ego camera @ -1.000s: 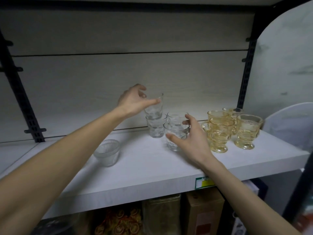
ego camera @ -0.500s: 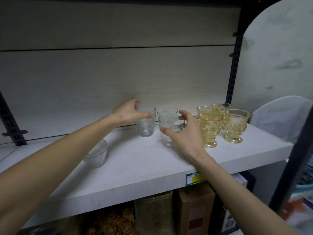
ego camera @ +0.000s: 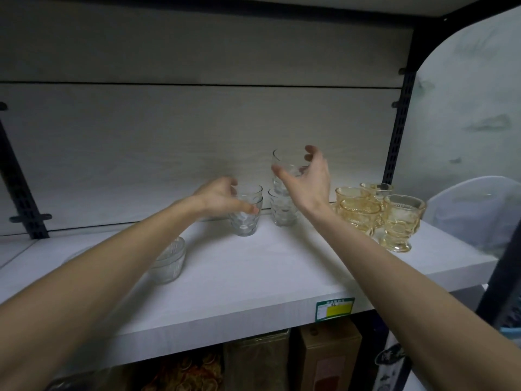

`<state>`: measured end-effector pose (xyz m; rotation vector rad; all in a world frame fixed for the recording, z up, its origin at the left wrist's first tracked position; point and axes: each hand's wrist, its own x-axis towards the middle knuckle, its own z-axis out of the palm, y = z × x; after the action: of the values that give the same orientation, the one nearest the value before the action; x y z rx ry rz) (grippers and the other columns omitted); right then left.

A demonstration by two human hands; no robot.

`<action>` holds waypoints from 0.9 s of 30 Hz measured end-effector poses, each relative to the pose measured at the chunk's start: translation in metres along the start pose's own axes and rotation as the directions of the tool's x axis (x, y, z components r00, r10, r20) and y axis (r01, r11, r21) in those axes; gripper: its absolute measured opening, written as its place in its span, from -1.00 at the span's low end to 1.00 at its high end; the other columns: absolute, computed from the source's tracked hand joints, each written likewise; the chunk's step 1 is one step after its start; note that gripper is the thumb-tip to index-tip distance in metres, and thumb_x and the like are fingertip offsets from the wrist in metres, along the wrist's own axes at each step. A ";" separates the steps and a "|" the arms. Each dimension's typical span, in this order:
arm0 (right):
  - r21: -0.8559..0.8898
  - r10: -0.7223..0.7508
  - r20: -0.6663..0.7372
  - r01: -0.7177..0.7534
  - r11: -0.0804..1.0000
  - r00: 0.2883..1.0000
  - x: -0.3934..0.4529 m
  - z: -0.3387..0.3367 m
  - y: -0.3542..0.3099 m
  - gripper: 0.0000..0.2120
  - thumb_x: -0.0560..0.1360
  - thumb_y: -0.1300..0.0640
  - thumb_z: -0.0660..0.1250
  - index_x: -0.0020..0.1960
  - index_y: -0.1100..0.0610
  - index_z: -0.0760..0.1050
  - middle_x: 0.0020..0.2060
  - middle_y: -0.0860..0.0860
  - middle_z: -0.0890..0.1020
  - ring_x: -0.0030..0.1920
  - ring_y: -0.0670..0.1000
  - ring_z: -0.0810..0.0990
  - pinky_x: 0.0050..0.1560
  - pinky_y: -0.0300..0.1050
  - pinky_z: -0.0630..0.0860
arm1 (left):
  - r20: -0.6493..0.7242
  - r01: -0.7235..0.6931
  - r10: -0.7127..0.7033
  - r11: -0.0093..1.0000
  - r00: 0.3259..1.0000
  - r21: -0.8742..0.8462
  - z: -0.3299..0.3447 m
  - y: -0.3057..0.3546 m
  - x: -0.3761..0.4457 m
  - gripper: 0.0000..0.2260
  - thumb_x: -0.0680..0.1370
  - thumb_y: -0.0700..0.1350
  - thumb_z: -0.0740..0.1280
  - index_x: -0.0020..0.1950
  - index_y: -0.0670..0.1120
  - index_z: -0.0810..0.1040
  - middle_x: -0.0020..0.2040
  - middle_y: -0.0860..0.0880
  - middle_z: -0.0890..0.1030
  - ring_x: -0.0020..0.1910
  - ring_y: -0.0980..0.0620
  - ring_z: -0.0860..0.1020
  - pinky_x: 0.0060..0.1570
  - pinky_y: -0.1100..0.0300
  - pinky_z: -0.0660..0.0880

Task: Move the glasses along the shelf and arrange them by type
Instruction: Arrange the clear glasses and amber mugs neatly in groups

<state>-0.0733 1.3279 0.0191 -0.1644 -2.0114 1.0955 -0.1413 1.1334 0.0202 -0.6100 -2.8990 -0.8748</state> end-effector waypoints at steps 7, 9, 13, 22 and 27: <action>-0.121 0.155 0.118 -0.141 0.983 0.981 0.004 0.028 0.025 -0.11 0.38 -0.16 0.56 0.55 0.13 0.24 0.42 0.10 0.43 0.36 0.15 0.49 0.32 0.02 0.44 | -0.018 0.005 -0.004 0.999 1.000 0.046 0.001 -0.004 -0.003 0.11 0.05 0.44 0.49 0.49 -0.09 0.41 0.27 0.01 0.58 0.22 -0.05 0.59 0.31 0.01 0.50; -0.151 0.168 0.149 -0.146 0.978 0.974 0.001 0.033 0.032 -0.11 0.37 -0.13 0.56 0.54 0.15 0.26 0.42 0.12 0.41 0.38 0.17 0.49 0.35 0.03 0.44 | -0.019 -0.010 0.011 0.999 1.000 0.049 0.001 -0.004 -0.005 -0.11 0.21 0.33 0.58 0.42 -0.07 0.46 0.21 0.01 0.58 0.20 -0.06 0.59 0.29 0.00 0.50; -0.145 0.168 0.197 -0.140 0.979 0.966 0.001 0.033 0.037 -0.11 0.40 -0.11 0.55 0.56 0.17 0.22 0.45 0.11 0.37 0.38 0.15 0.48 0.38 0.03 0.43 | -0.021 -0.016 0.017 0.999 1.000 0.051 -0.001 -0.003 -0.008 -0.28 0.34 0.22 0.61 0.38 -0.01 0.46 0.12 0.06 0.55 0.18 -0.04 0.58 0.29 0.01 0.50; -0.105 0.217 0.370 -0.192 0.976 0.903 0.007 0.021 0.035 0.00 0.33 -0.09 0.63 0.59 0.18 0.20 0.36 0.12 0.50 0.35 0.14 0.52 0.36 0.05 0.47 | 0.027 0.047 -0.045 0.996 0.999 -0.074 -0.005 0.003 -0.016 -0.38 0.33 0.21 0.63 0.20 -0.05 0.47 0.12 -0.02 0.62 0.18 -0.08 0.61 0.28 -0.05 0.53; -0.094 0.170 0.449 -0.143 0.985 0.877 -0.013 0.002 0.027 -0.04 0.34 -0.09 0.62 0.57 0.17 0.22 0.31 0.06 0.50 0.31 0.08 0.52 0.32 -0.01 0.48 | 0.085 0.065 -0.061 0.997 0.994 -0.040 -0.013 0.012 -0.040 -0.05 0.26 0.28 0.63 0.47 -0.19 0.39 0.18 -0.02 0.58 0.21 -0.04 0.57 0.28 0.08 0.50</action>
<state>-0.0722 1.3370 -0.0093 -0.1065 -2.4877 1.2670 -0.1011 1.1212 0.0310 -0.5747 -2.9972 -0.9430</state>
